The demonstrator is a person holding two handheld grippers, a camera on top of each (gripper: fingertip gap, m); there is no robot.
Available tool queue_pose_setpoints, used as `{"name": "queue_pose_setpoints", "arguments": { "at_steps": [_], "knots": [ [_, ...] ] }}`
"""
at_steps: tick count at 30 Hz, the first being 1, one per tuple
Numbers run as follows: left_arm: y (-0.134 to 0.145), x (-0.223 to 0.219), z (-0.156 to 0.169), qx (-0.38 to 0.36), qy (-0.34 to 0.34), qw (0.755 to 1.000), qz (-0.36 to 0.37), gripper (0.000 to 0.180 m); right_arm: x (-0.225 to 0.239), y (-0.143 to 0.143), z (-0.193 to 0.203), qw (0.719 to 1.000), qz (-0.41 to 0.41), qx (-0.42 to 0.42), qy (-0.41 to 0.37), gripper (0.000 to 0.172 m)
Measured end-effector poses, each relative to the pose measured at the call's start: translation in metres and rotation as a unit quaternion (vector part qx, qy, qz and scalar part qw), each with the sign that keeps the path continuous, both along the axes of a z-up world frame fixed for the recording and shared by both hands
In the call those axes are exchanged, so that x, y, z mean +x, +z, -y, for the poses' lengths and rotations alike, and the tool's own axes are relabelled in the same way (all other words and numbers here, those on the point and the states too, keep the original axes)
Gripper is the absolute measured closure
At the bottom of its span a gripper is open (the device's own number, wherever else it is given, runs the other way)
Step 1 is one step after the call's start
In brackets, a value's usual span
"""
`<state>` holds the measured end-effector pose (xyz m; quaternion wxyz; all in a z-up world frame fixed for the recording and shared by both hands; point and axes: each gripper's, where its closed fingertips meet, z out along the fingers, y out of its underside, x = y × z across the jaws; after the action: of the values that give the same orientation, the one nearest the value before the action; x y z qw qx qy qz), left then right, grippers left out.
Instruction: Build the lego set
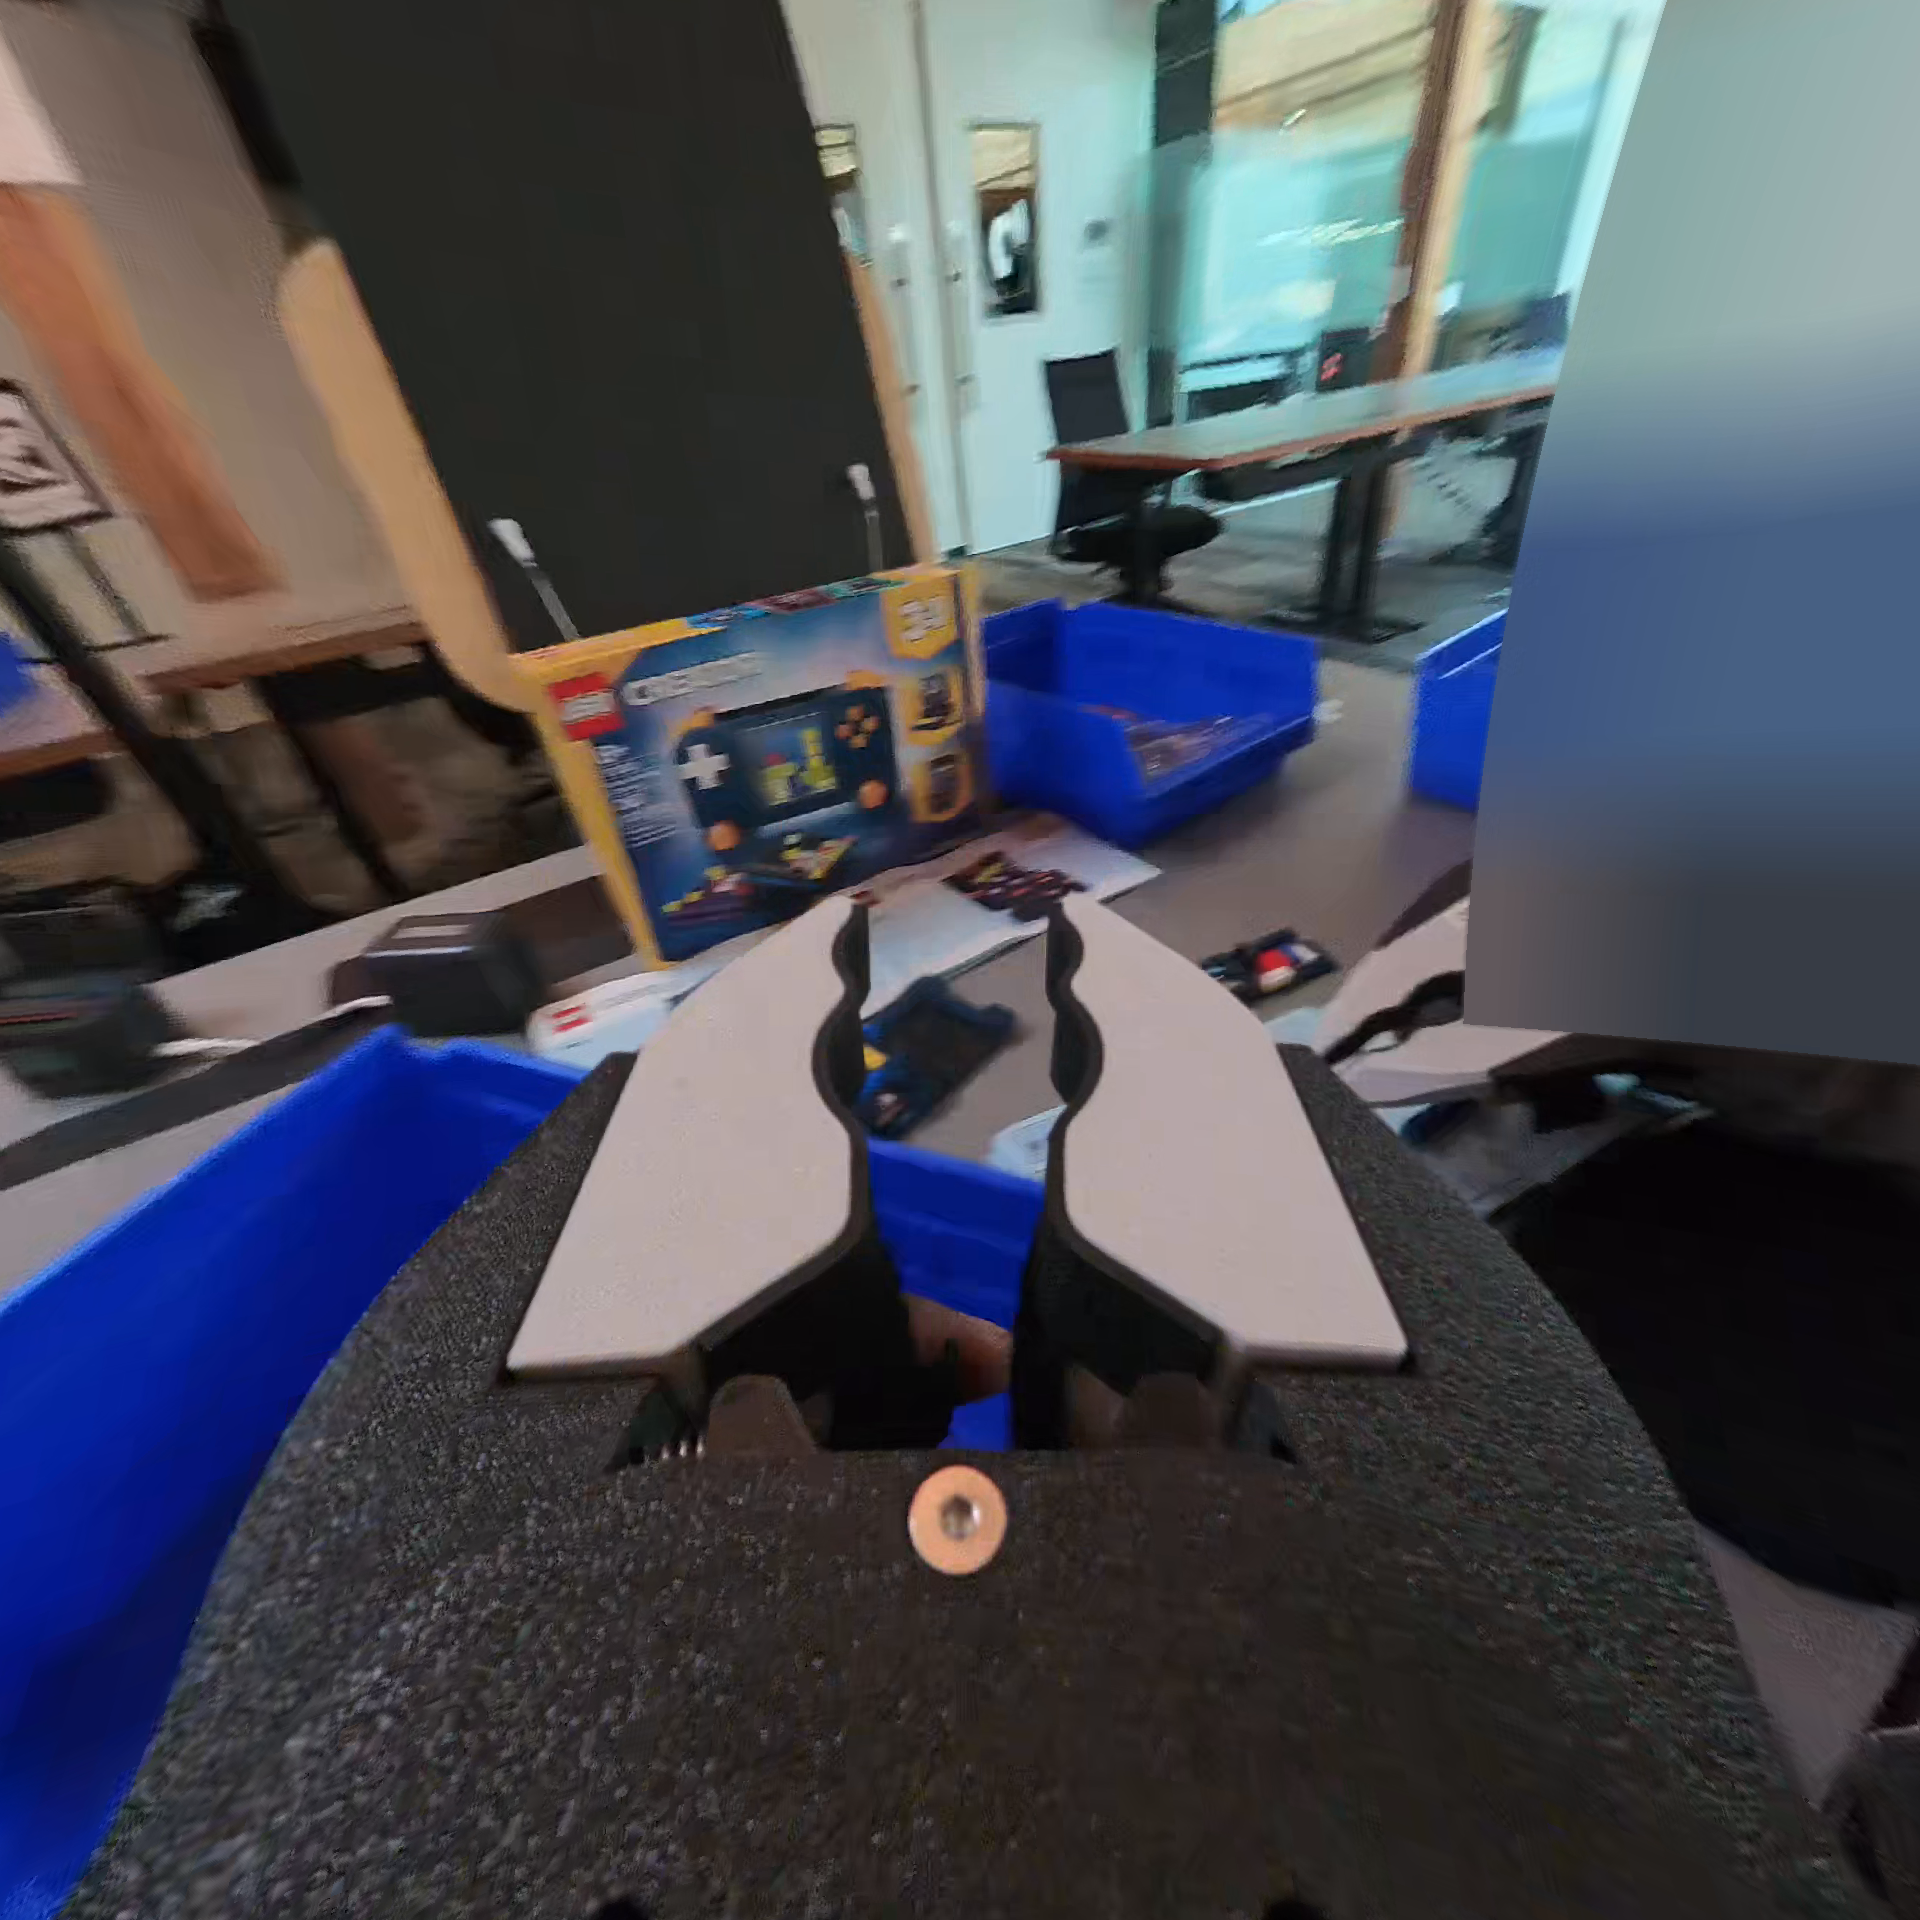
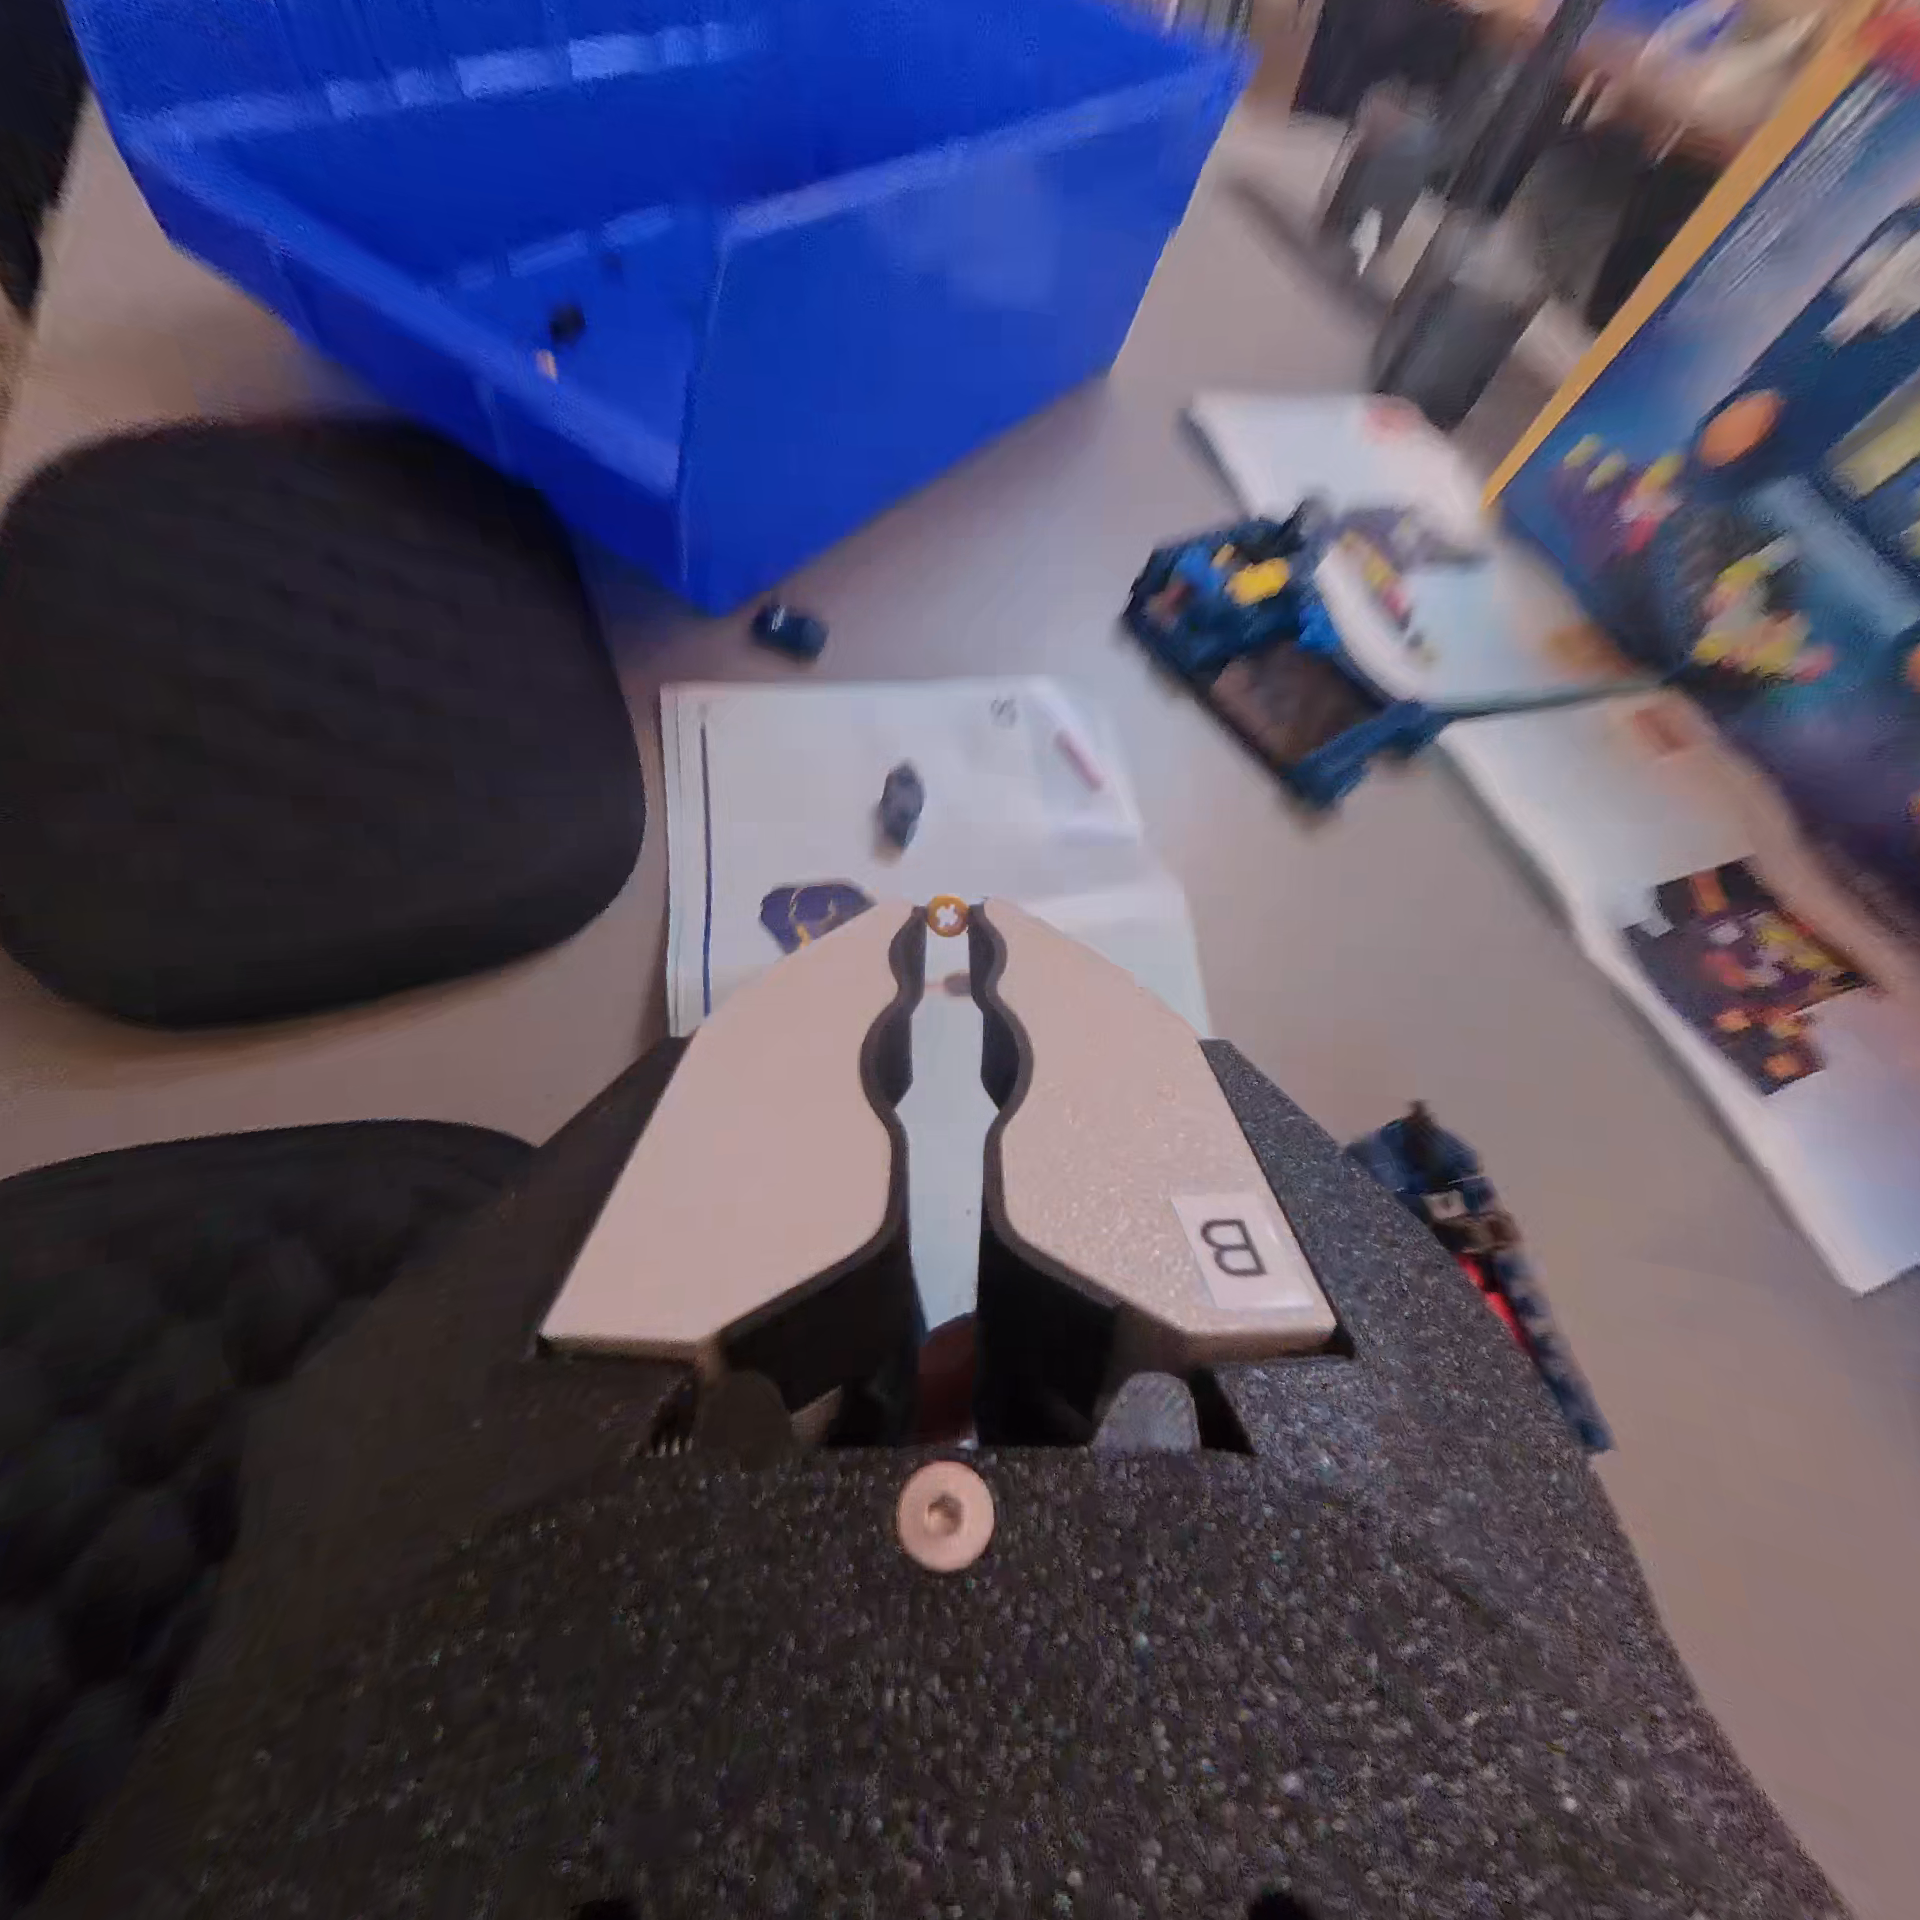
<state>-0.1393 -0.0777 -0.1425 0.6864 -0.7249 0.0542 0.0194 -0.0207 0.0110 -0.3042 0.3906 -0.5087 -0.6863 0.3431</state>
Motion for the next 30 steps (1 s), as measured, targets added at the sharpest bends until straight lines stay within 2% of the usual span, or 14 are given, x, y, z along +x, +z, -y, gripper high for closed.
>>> {"name": "queue_pose_setpoints", "arguments": {
  "at_steps": [2, 7, 11, 13, 20, 23, 27, 30],
  "knots": [
    [-0.001, -0.011, 0.010, -0.011, 0.013, 1.000, -0.011, 0.148, -0.001, -0.015, -0.003, 0.999, 0.042, 0.012, -0.012, 0.164],
    [-0.015, -0.017, 0.017, -0.036, 0.014, 0.999, -0.016, 0.146, 0.003, -0.029, -0.010, 0.997, 0.075, -0.006, -0.026, 0.164],
    [-0.025, -0.018, 0.014, -0.065, 0.016, 0.996, -0.057, 0.144, 0.009, -0.045, -0.007, 0.992, 0.125, -0.013, -0.017, 0.155],
    [-0.028, -0.019, 0.013, -0.079, 0.016, 0.994, -0.074, 0.144, 0.009, -0.043, -0.005, 0.992, 0.123, -0.007, -0.010, 0.148],
    [-0.030, -0.047, 0.011, -0.128, 0.049, 0.981, -0.139, 0.145, 0.007, -0.011, -0.013, 0.999, 0.027, 0.005, -0.024, 0.137],
    [-0.034, -0.066, 0.008, -0.151, 0.057, 0.973, -0.163, 0.147, 0.008, 0.019, -0.019, 0.997, -0.066, -0.013, -0.039, 0.137],
    [-0.069, -0.107, -0.005, -0.239, 0.044, 0.958, -0.152, 0.146, 0.017, 0.052, -0.030, 0.980, -0.174, -0.074, -0.063, 0.140],
    [-0.104, -0.144, -0.018, -0.325, 0.031, 0.933, -0.152, 0.144, 0.024, 0.063, -0.033, 0.969, -0.215, -0.105, -0.064, 0.143]
  ]
}}
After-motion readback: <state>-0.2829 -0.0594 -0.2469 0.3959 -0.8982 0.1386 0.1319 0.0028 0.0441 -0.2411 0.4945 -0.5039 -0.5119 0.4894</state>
